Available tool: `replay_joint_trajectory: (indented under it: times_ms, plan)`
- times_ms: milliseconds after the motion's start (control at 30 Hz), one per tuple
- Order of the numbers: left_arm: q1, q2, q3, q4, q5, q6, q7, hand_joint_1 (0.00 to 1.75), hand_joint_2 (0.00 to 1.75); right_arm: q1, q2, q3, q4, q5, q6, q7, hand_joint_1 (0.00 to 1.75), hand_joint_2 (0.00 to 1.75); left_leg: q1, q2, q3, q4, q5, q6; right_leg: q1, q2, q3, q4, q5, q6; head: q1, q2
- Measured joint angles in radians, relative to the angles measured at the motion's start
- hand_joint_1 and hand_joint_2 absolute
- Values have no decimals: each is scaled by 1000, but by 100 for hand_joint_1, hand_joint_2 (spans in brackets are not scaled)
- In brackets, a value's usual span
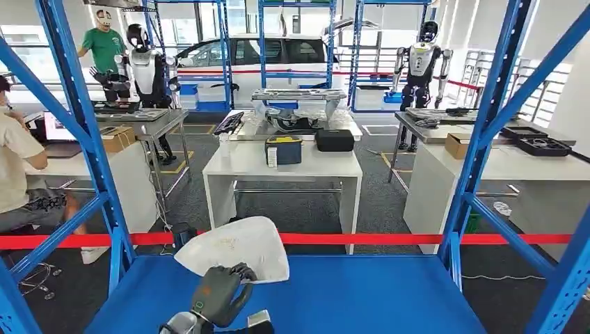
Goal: Take the parts from the cabinet and place them on the table.
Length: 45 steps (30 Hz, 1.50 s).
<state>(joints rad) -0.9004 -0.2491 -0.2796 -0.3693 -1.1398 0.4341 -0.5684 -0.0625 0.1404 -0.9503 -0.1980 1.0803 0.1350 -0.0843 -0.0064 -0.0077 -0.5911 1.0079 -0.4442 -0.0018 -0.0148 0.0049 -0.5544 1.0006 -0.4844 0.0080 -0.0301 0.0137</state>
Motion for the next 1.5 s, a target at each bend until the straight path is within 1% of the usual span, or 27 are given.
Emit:
replay_joint_trajectory:
  times_ms: [67, 100, 133, 200, 300, 333, 367, 400, 467, 500, 533, 567, 667, 700, 733, 800, 867, 933, 1000, 1033, 1100, 1200, 1267, 1333, 1367, 1433, 1500]
  plan:
    - [-12, -3, -1, -17, 13, 13, -9, 175, 175, 0, 0, -1, 0, -3, -1, 0, 0, 0, -2, 0, -1, 3, -2, 2, -1, 0, 1, -3, 1, 2, 0, 0]
    - [-17, -3, -1, -28, 24, 19, -17, 175, 175, -1, 2, -1, 0, -6, -1, 1, 0, 0, -7, -2, -1, 3, -4, 14, -8, -1, 2, -8, 5, 11, 0, 0]
    - [-25, -4, -3, -39, 38, 23, -23, 175, 175, -1, 2, -2, 0, -8, -1, 0, 0, 0, -7, 0, 1, -2, -1, 17, -7, -1, 4, -13, 7, 14, -1, 0]
    - [-45, -10, -11, -61, 58, 23, -28, 175, 175, -3, 1, -3, 0, -12, -4, 0, 0, 0, 6, 3, 16, -32, 15, 24, -5, -1, -3, 8, -5, 15, 0, 0]
    - [-68, -13, -26, -85, 74, 13, -29, 175, 175, -3, 1, -9, 0, -14, -11, 1, 0, 0, 7, 6, 15, -32, 15, 30, -6, 0, -120, 235, -115, 19, 2, 0]
    - [-67, -13, -33, -92, 84, 10, -33, 175, 175, -3, 1, -10, 0, -16, -12, 0, 0, 0, 7, 6, 15, -31, 13, 29, -7, -1, -157, 301, -133, 21, 2, 0]
    - [-65, -13, -40, -99, 97, 7, -34, 175, 175, -2, 1, -11, 0, -17, -13, 0, 0, 0, 8, 6, 15, -29, 12, 26, -10, -1, -174, 321, -125, 24, 2, 0]
    - [-64, -13, -48, -108, 116, 7, -36, 175, 175, -1, 1, -14, 0, -18, -14, 0, 0, 0, 11, 5, 15, -25, 9, 22, -14, -1, -163, 286, -92, 27, 2, 0]
    - [-65, -11, -61, -133, 154, 7, -37, 175, 175, -2, -1, -20, 0, -19, -15, 0, 0, 0, 22, 4, 13, -3, -5, 4, -26, -4, -77, 108, 7, 39, 2, 0]
    - [-66, -9, -69, -147, 174, 7, -37, 175, 175, -2, 0, -23, 0, -19, -15, -1, 0, 0, 24, 5, 8, 15, -15, -8, -32, -6, -48, 38, 13, 48, 2, 0]
    - [-68, -6, -74, -157, 189, 6, -36, 175, 175, -3, 6, -24, 3, -19, -14, -3, 0, 0, 18, 2, 0, 21, -20, -17, -25, 4, -54, 61, 3, 45, 4, 0]
    - [-69, 0, -82, -177, 211, 0, -33, 175, 175, -4, 6, -26, 4, -19, -14, -6, 0, 0, 16, 0, -7, 31, -23, -24, -25, 7, -60, 62, 5, 17, 2, 0]
    - [-72, 26, -100, -217, 255, -10, -18, 175, 175, -1, 6, -27, 4, -17, -14, -10, 0, 0, 18, 1, -11, 30, -22, -34, -24, 7, -67, 66, 6, -6, 2, 0]
    - [-73, 36, -104, -231, 265, -14, -16, 175, 175, -2, 6, -27, 4, -14, -14, -10, 0, 0, 22, 0, -9, 37, -37, -41, -24, 6, -66, 63, 9, -13, 2, 0]
    - [-76, 42, -107, -240, 272, -13, -14, 175, 175, -2, 6, -27, 4, -13, -13, -10, 0, 0, 23, 4, -27, 82, -67, -43, -23, 7, -67, 60, 11, -18, 0, 0]
    - [-76, 52, -116, -253, 282, -9, -14, 175, 175, -1, 6, -28, 4, -12, -13, -10, 0, 0, 22, 4, -96, 242, -145, -46, -20, 4, -69, 58, 14, -23, 0, 0]
    - [-70, 61, -121, -256, 288, -3, -15, 175, 175, -1, 6, -28, 4, -11, -13, -11, 0, 0, 21, 4, -142, 348, -176, -42, -14, 3, -70, 58, 16, -26, 0, 0]
    - [-67, 66, -125, -260, 291, -1, -15, 175, 175, -1, 6, -29, 4, -12, -13, -11, 0, 0, 16, 4, -100, 267, -119, -26, -7, 3, -71, 58, 17, -29, 0, 0]
    - [-68, 68, -127, -270, 298, 5, -18, 175, 175, -2, 6, -29, 4, -12, -16, -11, 0, 0, 4, 3, -4, 81, -41, -1, -3, 4, -70, 58, 20, -29, 0, 0]
    - [-69, 68, -128, -275, 301, 5, -18, 175, 175, -2, 8, -30, 4, -12, -16, -11, 0, 0, -3, 3, 18, 35, -56, 7, -4, 3, -72, 57, 22, -26, 0, 0]
    - [-69, 68, -134, -275, 305, 8, -24, 175, 175, -2, 9, -33, 4, -15, -19, -10, 0, 0, -10, 7, 19, 29, -43, 1, -4, 1, -76, 55, 29, -13, 0, 0]
    - [-69, 70, -139, -276, 312, 13, -24, 175, 175, -2, 9, -35, 4, -19, -19, -9, 0, 0, 2, 11, 20, 9, -20, 13, -7, 0, -79, 55, 29, 4, 0, 0]
    - [-70, 69, -144, -276, 320, 14, -24, 175, 175, -2, 9, -41, 4, -22, -20, -3, 0, 0, 1, 12, 11, 5, -12, 24, -3, 0, -116, 140, -41, 10, 1, 0]
    - [-69, 70, -149, -274, 321, 15, -25, 175, 175, -2, 9, -47, 4, -22, -23, 3, 0, 0, -2, 13, -3, 9, -6, 27, -3, 0, -183, 301, -117, 16, 1, 0]
    - [-67, 70, -150, -273, 322, 15, -25, 175, 175, -2, 9, -50, 4, -24, -24, 5, 0, 0, -3, 13, -10, 12, -4, 27, -2, 0, -202, 349, -130, 17, 1, 0]
    - [-65, 70, -152, -272, 322, 15, -24, 175, 175, -1, 9, -52, 4, -24, -26, 5, 0, 0, -2, 13, -22, 21, 1, 25, -2, -1, -166, 297, -92, 15, 1, 0]
    - [-65, 70, -155, -272, 322, 16, -24, 175, 175, -2, 8, -53, 4, -24, -27, 3, 0, 0, -2, 13, -29, 31, 2, 22, -2, -3, -48, 103, -17, 11, 1, 0]
